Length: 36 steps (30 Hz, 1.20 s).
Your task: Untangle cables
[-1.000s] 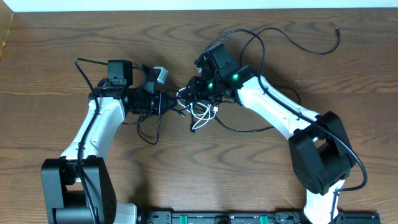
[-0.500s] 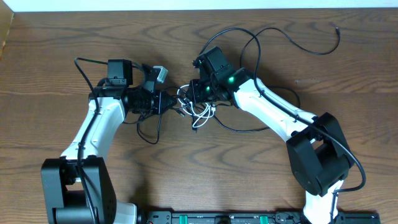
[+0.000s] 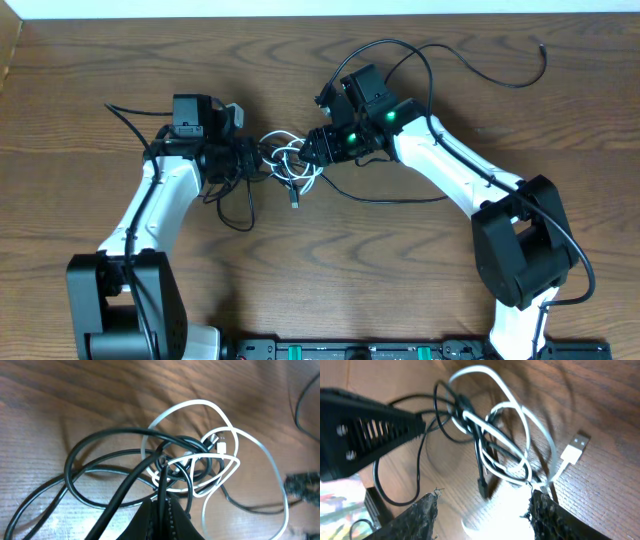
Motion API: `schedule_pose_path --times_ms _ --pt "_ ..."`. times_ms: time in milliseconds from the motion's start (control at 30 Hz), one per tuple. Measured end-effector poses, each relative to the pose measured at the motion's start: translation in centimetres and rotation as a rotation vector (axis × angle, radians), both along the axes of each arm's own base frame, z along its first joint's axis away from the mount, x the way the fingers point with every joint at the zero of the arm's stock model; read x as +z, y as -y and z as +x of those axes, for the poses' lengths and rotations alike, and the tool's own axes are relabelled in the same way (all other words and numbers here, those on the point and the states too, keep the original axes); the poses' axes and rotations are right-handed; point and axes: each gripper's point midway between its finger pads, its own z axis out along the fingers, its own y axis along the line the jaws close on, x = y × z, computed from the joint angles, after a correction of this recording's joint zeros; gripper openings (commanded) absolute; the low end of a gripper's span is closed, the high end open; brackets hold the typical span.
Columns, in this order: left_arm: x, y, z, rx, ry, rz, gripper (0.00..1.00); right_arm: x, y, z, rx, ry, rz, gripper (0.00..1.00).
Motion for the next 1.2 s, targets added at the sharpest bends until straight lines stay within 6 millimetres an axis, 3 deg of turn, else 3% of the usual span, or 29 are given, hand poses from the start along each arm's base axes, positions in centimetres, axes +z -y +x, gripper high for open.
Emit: schedule_pose_path --times_ms 33,67,100,167,233,500,567,667,767,867,933,1000,1067,1200 --pt "-0.2 0.0 0.3 0.016 0.002 0.000 0.47 -0.2 0.0 0.1 -0.004 0.013 -0.017 0.58" --pt "-0.6 -0.2 0.9 0.035 0.007 0.006 0.56 -0.3 0.0 0.2 -0.009 0.030 -0.034 0.58" --pt "-1.0 -0.1 1.2 0.044 0.003 0.006 0.57 -0.4 -0.1 0.3 -0.012 0.044 -0.045 0.58" --pt "-1.3 -0.2 1.1 0.066 -0.015 0.006 0.57 -0.6 -0.1 0.6 -0.021 0.072 -0.071 0.57" --pt "-1.3 -0.2 1.1 0.094 -0.028 -0.002 0.37 -0.8 0.1 0.9 -0.019 0.090 -0.086 0.57" --pt "-2.0 1.6 -0.5 0.087 -0.098 0.030 0.22 -0.9 0.3 1.0 -0.004 0.113 -0.098 0.57" --pt "-2.1 1.7 -0.5 0.090 -0.097 0.049 0.21 -0.9 0.3 1.0 -0.004 0.112 -0.099 0.57" --pt "-2.3 1.4 -0.1 0.121 -0.080 0.102 0.45 -0.9 0.3 1.0 -0.004 0.112 -0.099 0.57" --pt "-2.2 0.3 0.7 0.164 -0.049 0.166 0.55 -0.9 0.3 0.9 0.000 0.112 -0.102 0.58" --pt "-0.3 -0.3 2.2 0.188 -0.001 0.193 0.55 -1.0 0.4 0.9 0.006 0.118 -0.106 0.58" --pt "2.6 -0.3 3.4 0.200 0.077 0.185 0.46 -1.0 0.5 1.0 0.004 0.125 -0.114 0.58" --pt "4.8 -0.1 3.1 0.200 0.118 0.182 0.39 -1.1 0.6 1.2 -0.002 0.133 -0.125 0.59" --pt "4.6 0.3 2.4 0.187 0.094 0.189 0.33 -1.3 0.9 1.5 -0.013 0.143 -0.142 0.59" --pt "4.0 2.4 1.5 0.155 0.069 0.181 0.32 -1.5 1.2 1.5 -0.018 0.141 -0.159 0.58"
